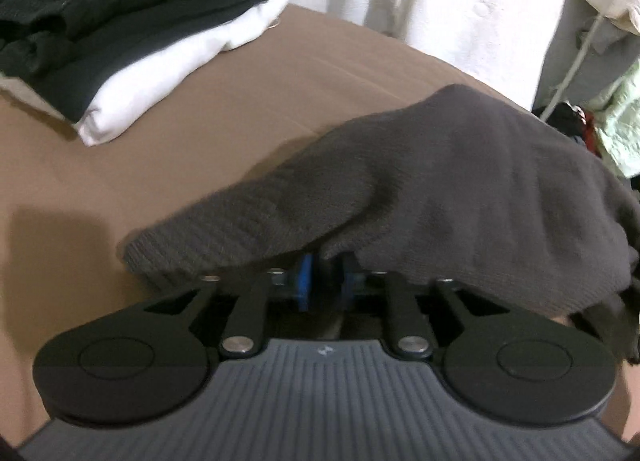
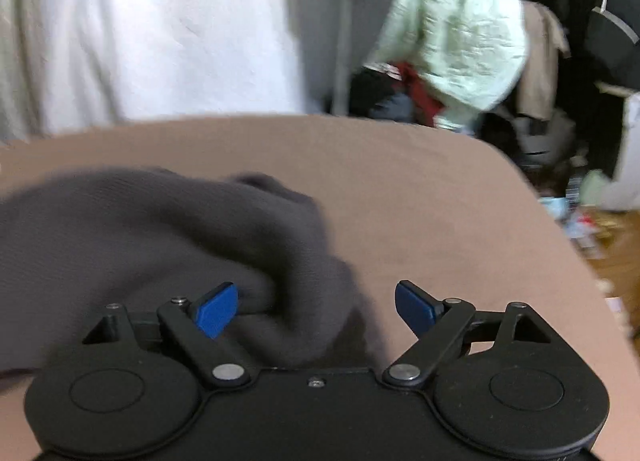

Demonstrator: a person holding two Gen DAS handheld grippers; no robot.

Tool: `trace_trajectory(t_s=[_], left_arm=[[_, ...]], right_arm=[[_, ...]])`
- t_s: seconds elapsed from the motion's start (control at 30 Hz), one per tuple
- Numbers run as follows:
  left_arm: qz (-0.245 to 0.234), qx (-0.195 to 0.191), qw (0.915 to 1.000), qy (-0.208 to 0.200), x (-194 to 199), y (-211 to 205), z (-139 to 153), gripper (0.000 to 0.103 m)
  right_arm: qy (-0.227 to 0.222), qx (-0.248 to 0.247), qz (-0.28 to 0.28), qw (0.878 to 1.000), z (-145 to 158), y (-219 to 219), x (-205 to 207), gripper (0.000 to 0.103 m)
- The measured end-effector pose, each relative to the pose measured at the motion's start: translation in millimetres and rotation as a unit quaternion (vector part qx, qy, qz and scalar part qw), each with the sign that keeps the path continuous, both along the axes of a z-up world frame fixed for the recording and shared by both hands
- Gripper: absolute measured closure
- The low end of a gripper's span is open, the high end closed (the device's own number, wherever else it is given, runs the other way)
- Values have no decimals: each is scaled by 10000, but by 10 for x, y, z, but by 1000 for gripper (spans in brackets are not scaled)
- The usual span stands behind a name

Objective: Fold clothes

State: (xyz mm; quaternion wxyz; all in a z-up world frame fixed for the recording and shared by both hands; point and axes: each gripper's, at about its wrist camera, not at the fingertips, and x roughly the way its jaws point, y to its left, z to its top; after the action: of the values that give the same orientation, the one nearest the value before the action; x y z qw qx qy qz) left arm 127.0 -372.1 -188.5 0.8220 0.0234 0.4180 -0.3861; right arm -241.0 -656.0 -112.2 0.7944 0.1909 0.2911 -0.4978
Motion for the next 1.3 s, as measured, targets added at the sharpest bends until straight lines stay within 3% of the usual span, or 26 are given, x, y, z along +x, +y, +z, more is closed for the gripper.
trace_trajectory(t_s=[0.07,0.13,0.27,0.33,0.4,0.47,0.5,0.53,0.57,0.6,0.63,0.67,0.7,0.8,0.9,1.0,1.1,1.17,1.23,1.3], left_arm=[[7,-95,9999,119,9,19,10,58],[-43,-110,9997,235,-11,17,37,33],[-156,-2,9998,136,-112,-26,50,17],[-96,102,9996,241,-170,-36,-36,1],[-79,225,9994,251,-243,-57,-119,0],[-108,310,9995,-16,-300,-104,-125,0],[-146,307,9994,-119,-305,-126,-112,6],[-198,223,9994,-149,-296,-136,-96,31],[-281,131,9995,-86,-265,-133,-83,48],[-377,76,9993,23,-220,-129,-70,69],[-385,31,9992,68,-172,-108,-50,89],[-310,-32,9995,8,-127,-66,-12,91],[-214,-145,9996,-110,-90,-5,49,97],[155,-649,9970,-381,8,218,295,97],[375,-1223,9900,-589,73,419,589,99],[554,-1659,9813,-806,53,605,798,103],[733,-2201,9703,-685,-90,920,918,103],[731,-2045,9736,-709,-141,969,976,103],[628,-1695,9812,-670,-149,930,993,102],[469,-1556,9865,-188,-70,814,839,102]], right_arm=[[-503,302,646,9962,49,194,-49,14],[-677,771,1436,9843,-17,311,45,14],[136,1213,2294,9657,-364,616,519,14],[617,1331,2858,9470,-531,791,750,14],[903,1273,3130,9368,-645,885,877,14],[1388,850,2912,9427,-744,920,943,14],[1582,686,2780,9450,-774,923,960,15],[1662,597,2678,9472,-797,886,959,18],[1570,641,2599,9506,-803,833,935,24],[1440,700,2434,9566,-776,771,869,44],[1308,760,2263,9622,-747,709,802,70],[1174,819,2091,9674,-717,646,734,83],[1041,878,1917,9720,-688,584,666,83],[747,654,1360,9857,-434,451,437,84],[1153,-185,1223,9856,-63,584,351,84],[802,-269,1257,9885,316,591,197,85],[1383,-765,918,9831,599,734,49,86],[1845,-1363,812,9699,822,921,-123,86],[2064,-1489,561,9654,974,903,-295,86],[2231,-1204,329,9668,916,646,-461,86]])
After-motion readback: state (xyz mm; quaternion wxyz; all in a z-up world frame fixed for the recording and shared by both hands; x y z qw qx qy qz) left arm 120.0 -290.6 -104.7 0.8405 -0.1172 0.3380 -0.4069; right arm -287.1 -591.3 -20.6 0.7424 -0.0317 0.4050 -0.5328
